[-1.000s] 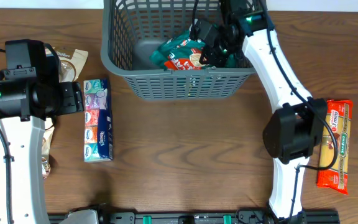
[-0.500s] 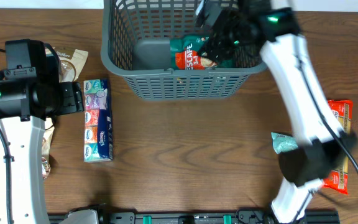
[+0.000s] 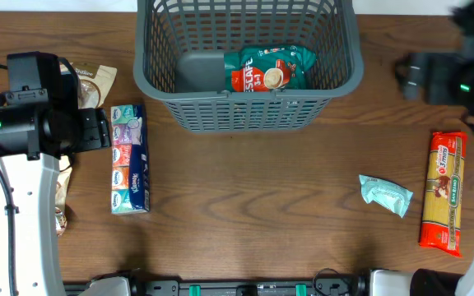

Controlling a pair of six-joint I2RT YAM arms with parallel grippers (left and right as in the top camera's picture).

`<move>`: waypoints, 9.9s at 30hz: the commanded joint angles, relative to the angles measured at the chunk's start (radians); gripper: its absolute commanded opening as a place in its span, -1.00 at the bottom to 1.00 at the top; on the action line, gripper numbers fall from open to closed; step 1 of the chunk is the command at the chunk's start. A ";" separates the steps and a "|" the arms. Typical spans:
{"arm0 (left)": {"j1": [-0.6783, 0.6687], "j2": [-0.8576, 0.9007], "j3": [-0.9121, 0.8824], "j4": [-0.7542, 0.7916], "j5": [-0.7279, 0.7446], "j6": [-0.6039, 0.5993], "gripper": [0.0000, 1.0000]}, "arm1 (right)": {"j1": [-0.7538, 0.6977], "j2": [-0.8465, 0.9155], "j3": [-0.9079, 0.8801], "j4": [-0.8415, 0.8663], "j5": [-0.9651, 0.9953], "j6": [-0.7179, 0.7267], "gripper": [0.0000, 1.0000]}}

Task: Pack container
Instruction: 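Withdraw the right gripper and lower it onto the spaghetti pack, then grasp the spaghetti pack with the right gripper and place it in the basket, then move the right gripper to the light-blue packet and grasp it, then carry the light-blue packet with the right gripper and drop it in the basket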

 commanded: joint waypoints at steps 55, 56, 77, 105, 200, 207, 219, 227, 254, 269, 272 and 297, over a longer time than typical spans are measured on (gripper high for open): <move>0.004 0.001 0.003 -0.008 0.019 0.009 0.54 | -0.642 0.307 -1.159 0.921 0.038 -0.163 0.96; 0.004 0.001 0.003 -0.008 0.019 0.009 0.53 | -0.641 0.324 -1.159 0.929 0.027 -0.161 0.91; 0.004 0.001 0.003 -0.019 0.018 0.010 0.54 | -0.414 0.135 -0.738 0.674 -0.106 -0.059 -0.98; 0.004 0.001 0.003 -0.042 0.026 0.010 0.53 | 0.423 0.204 -0.010 0.541 -0.240 -0.984 -0.98; 0.004 0.001 0.003 -0.041 0.049 -0.061 0.54 | 0.116 -0.277 -0.806 -0.002 0.111 -0.801 0.99; 0.004 0.000 0.003 -0.041 0.048 -0.066 0.54 | 0.028 -0.191 -0.827 0.098 0.032 -0.831 0.86; 0.004 0.001 0.003 -0.033 0.047 -0.065 0.53 | -0.113 -0.177 -1.201 0.409 0.040 -0.924 0.80; 0.005 0.001 0.003 -0.034 -0.008 -0.065 0.53 | -0.127 -0.164 -1.380 0.606 0.039 -0.972 0.86; 0.004 0.001 0.003 -0.061 -0.021 -0.064 0.53 | -0.150 -0.003 -1.440 0.864 0.035 -0.967 0.17; 0.004 0.001 0.003 -0.064 -0.021 -0.065 0.53 | -0.149 -0.005 -1.434 0.885 0.026 -0.918 -0.98; 0.004 0.001 0.003 -0.063 -0.021 -0.065 0.53 | -0.148 -0.009 -1.410 0.907 0.021 -0.842 -0.98; 0.004 0.001 0.003 -0.063 -0.020 -0.066 0.53 | 0.171 -0.027 -0.228 0.856 0.014 -0.022 -0.97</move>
